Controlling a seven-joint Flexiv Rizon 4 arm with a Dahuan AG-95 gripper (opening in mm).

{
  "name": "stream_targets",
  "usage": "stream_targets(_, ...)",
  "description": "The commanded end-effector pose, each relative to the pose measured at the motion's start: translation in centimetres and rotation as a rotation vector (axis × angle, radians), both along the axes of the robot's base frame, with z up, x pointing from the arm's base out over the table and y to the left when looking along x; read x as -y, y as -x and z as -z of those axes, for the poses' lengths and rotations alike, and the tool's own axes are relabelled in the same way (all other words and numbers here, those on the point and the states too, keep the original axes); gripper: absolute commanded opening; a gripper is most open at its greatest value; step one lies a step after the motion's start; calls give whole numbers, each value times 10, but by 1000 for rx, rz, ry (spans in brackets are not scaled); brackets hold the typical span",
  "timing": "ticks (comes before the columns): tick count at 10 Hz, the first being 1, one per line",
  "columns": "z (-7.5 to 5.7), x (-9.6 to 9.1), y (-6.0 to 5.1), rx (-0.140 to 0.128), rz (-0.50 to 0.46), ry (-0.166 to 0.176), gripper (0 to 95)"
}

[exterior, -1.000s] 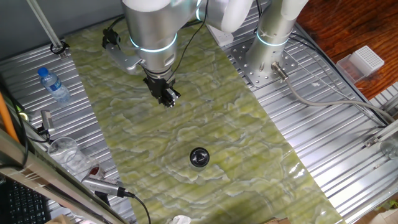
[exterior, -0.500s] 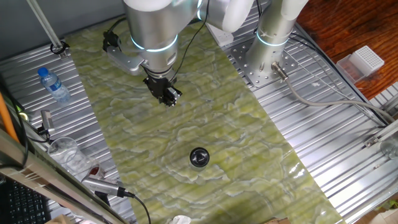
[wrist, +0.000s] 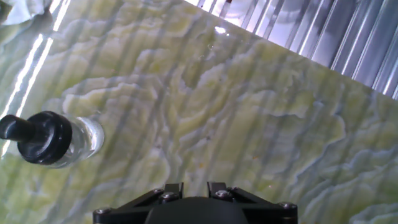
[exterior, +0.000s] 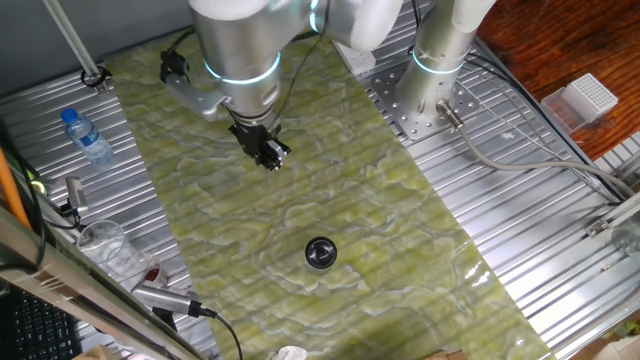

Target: Screw the lid onto the jar

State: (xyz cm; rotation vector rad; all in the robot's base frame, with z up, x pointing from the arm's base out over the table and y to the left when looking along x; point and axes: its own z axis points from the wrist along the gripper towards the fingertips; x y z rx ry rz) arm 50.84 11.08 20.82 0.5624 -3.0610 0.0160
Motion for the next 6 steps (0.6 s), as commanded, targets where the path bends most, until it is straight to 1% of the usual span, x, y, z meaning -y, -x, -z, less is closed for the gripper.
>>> stream_targets(1,-6,0,2,11,11,-13,190)
stream_targets(2,-8,-1,2,11,9,-25,190)
stream_targets(3,-10,-3,1,12,7,-29,190)
stream_targets(4,-13,-8,-1,12,11,-23,190)
stream_targets(5,-19,-19,-6,11,28,-9,190)
stream_targets(6,-20,-25,-7,13,35,-8,190)
